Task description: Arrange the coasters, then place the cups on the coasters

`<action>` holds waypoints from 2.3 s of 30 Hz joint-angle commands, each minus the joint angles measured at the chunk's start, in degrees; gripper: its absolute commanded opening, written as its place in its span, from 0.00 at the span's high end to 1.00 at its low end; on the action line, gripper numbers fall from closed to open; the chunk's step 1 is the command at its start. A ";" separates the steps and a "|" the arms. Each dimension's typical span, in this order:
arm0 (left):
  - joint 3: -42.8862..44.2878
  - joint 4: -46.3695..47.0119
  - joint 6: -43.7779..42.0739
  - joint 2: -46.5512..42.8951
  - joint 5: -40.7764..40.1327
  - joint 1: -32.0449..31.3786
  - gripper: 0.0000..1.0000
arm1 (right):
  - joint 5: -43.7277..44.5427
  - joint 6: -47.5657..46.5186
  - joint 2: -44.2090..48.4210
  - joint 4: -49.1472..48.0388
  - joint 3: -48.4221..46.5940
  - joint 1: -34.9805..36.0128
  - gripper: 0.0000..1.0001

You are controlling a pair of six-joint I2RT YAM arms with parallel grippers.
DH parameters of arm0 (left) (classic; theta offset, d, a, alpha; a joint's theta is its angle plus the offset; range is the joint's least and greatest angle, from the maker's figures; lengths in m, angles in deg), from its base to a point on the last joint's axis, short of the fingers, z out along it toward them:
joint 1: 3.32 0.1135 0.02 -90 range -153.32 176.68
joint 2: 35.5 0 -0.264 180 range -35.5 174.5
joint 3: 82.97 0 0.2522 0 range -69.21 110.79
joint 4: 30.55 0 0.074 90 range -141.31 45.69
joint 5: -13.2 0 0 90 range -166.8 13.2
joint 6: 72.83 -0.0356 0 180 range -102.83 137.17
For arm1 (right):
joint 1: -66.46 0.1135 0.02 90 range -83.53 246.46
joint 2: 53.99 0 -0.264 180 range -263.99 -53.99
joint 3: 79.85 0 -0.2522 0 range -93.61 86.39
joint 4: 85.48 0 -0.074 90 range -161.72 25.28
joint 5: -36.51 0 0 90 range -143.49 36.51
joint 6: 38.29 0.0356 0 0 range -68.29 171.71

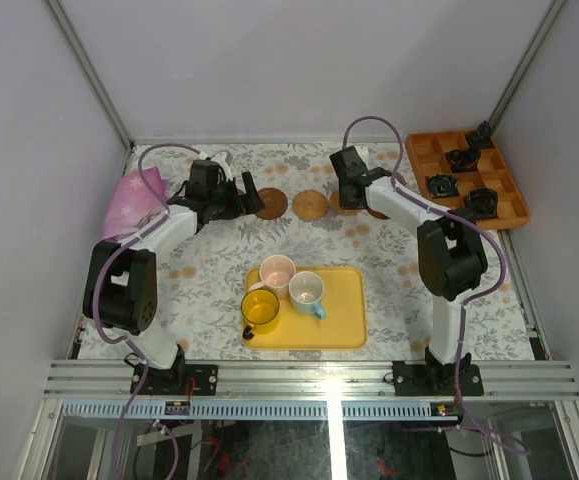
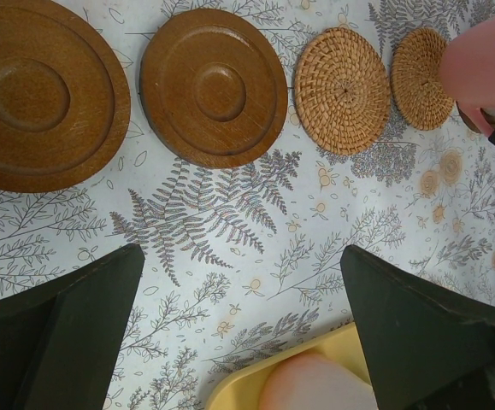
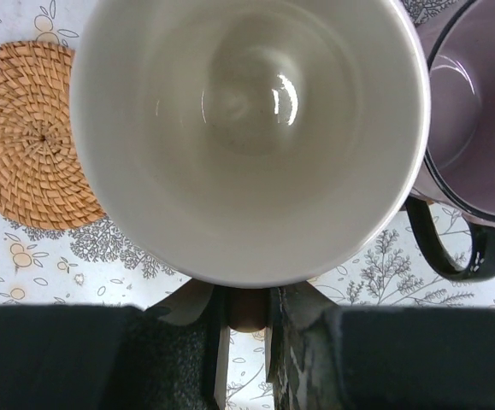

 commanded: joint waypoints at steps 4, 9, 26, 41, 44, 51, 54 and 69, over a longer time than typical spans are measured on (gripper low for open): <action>1.58 1.23 -0.73 0.77 -0.09 0.17 0.00 | -1.31 -0.94 -0.11 -5.11 -4.55 -0.19 1.00; 1.57 1.44 -0.57 1.12 0.23 0.12 0.00 | -1.49 -1.52 -0.39 -5.22 -4.24 -0.20 1.00; 1.78 1.49 -0.73 1.64 0.37 0.12 0.00 | -3.75 -0.13 -1.66 -4.61 -3.64 -0.23 1.00; 2.30 1.05 -0.79 2.51 0.99 0.16 0.00 | -2.64 2.59 -0.25 -1.78 -2.68 -0.16 1.00; 2.41 0.91 -0.77 2.56 1.05 0.16 0.00 | -3.09 2.86 -0.22 -1.38 -2.68 -0.11 1.00; 2.41 0.80 -0.72 2.55 1.20 0.12 0.00 | -3.20 3.37 0.46 -0.73 -2.75 -0.21 1.00; 2.47 0.70 -0.64 2.55 1.15 0.13 0.00 | -2.94 3.52 0.58 -0.35 -2.76 -0.21 1.00; 2.11 0.78 -0.17 2.43 1.20 0.12 0.00 | -2.76 4.29 3.12 0.00 -0.04 -0.14 1.00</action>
